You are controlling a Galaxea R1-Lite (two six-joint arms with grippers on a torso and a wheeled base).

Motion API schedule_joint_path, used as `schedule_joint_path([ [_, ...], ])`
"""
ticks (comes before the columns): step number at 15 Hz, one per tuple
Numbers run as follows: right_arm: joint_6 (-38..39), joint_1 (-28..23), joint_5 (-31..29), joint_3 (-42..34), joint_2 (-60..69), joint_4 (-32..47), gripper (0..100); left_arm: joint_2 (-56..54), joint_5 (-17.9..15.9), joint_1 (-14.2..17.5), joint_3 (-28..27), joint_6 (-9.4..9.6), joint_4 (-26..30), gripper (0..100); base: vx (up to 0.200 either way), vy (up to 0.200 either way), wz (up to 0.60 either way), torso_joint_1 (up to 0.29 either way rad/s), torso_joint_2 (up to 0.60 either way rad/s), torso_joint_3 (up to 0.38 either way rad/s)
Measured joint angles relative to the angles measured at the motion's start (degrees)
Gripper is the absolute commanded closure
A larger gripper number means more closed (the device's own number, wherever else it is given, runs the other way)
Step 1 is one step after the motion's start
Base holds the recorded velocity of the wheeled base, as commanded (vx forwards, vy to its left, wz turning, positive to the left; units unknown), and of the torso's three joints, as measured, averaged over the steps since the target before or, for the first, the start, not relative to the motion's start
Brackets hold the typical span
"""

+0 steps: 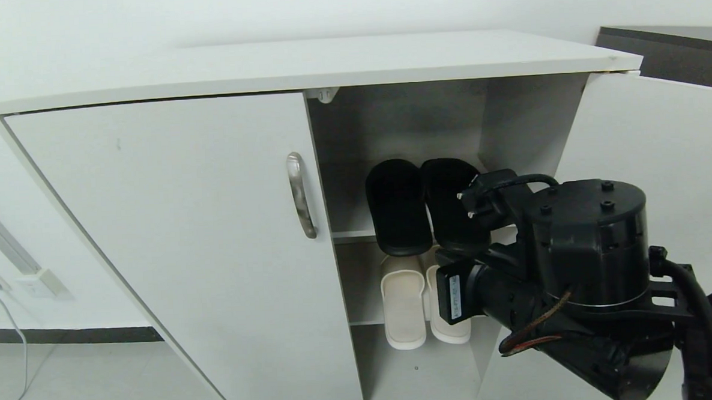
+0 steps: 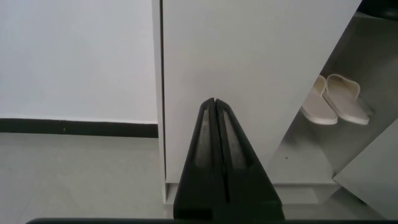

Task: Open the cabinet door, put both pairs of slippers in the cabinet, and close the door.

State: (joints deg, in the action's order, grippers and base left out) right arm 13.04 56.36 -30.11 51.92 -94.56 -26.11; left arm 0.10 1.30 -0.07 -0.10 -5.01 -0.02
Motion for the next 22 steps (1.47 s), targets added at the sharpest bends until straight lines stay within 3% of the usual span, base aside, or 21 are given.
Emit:
schedule_joint_path([
  [14,-0.9,1.9,0.4,-2.1,3.0,-1.5,100,0.0,0.0,0.0,0.0,-0.07,0.0,100,0.000,0.000,0.00,0.000,0.00,0.000],
  [17,-0.9,2.8,5.6,-5.4,4.4,-1.6,100,0.0,0.0,0.0,0.0,-0.07,0.0,100,-0.200,0.000,0.00,0.006,0.00,-0.001],
  [22,-0.9,3.0,5.8,-6.2,5.1,-1.6,100,0.0,0.0,0.0,0.0,-0.07,0.0,100,-0.200,0.000,0.00,-0.003,0.00,0.002],
])
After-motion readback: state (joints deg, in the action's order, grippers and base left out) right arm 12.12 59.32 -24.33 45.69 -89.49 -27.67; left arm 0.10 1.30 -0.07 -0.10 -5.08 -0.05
